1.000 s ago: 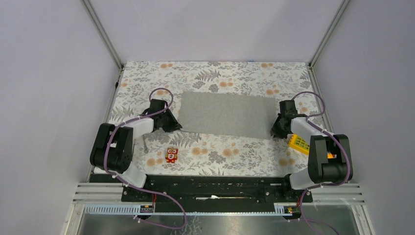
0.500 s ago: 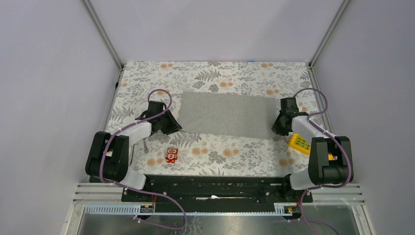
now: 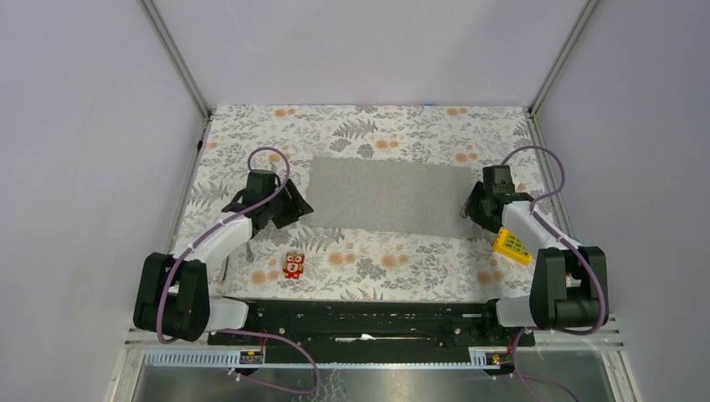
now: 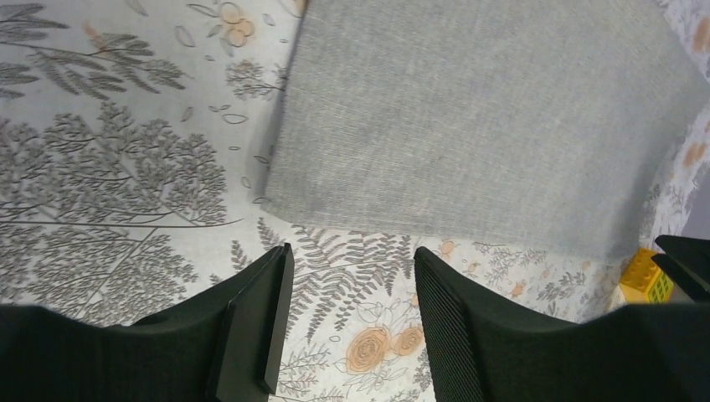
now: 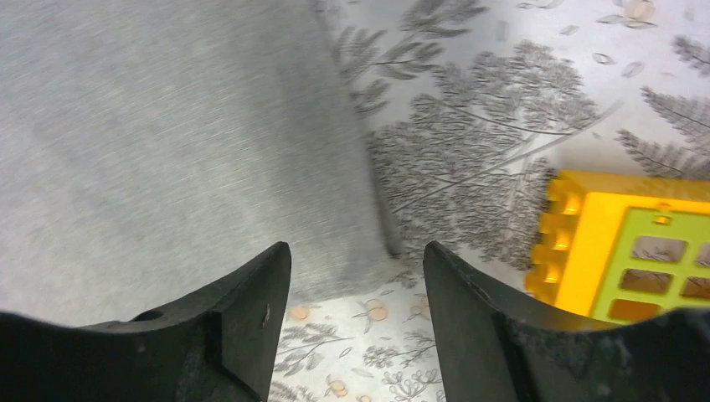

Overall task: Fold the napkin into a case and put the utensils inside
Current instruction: Fold and flatten the napkin at the center of the board, then smooth out the rectangle-folded napkin at the center of the board.

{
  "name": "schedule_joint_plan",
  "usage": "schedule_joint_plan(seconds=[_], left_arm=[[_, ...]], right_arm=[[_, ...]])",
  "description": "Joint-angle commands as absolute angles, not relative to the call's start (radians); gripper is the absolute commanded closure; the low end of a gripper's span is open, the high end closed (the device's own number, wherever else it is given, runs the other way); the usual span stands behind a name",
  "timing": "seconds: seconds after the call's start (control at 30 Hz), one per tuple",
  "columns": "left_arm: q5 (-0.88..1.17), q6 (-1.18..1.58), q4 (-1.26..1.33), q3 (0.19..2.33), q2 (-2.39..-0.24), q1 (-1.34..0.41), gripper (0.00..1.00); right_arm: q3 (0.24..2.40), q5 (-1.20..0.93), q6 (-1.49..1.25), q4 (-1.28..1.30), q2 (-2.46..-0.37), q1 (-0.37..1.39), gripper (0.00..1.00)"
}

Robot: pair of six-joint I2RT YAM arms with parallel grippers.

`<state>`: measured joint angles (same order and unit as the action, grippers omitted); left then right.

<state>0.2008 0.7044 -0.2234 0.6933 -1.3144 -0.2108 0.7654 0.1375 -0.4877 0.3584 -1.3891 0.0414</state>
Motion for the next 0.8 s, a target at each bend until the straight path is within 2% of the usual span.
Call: schedule_joint_plan(seconds=[0.0, 0.13, 0.27, 0.37, 0.5, 0.63, 0.77], left_arm=[[0.216, 0.681, -0.175, 0.734, -1.339, -0.245, 0.4], [0.275, 0.694, -0.076, 0.771, -1.493, -0.272, 0.4], [0.213, 0.733, -0.066, 0.781, -1.586, -0.273, 0.38], [0.145, 0.759, -0.081, 0.751, -1.583, -0.272, 0.33], [0.161, 0.75, -0.088, 0.719, -1.533, -0.273, 0.29], [0.185, 0.724, -0.114, 0.74, -1.405, -0.273, 0.25], [0.224, 0.735, -0.034, 0.837, -1.371, -0.273, 0.14]], right_arm=[[0.778, -0.004, -0.438, 0.316, -1.345, 0.088, 0.3], [0.781, -0.205, -0.437, 0.244, -1.399, 0.094, 0.19], [0.767, -0.188, -0.493, 0.243, -1.486, 0.062, 0.16], [0.733, -0.091, -0.517, 0.253, -1.504, 0.037, 0.16], [0.686, 0.03, -0.52, 0.275, -1.411, 0.037, 0.15], [0.739, -0.063, -0.48, 0.275, -1.323, 0.039, 0.04], [0.87, -0.179, -0.49, 0.187, -1.393, 0.038, 0.0]])
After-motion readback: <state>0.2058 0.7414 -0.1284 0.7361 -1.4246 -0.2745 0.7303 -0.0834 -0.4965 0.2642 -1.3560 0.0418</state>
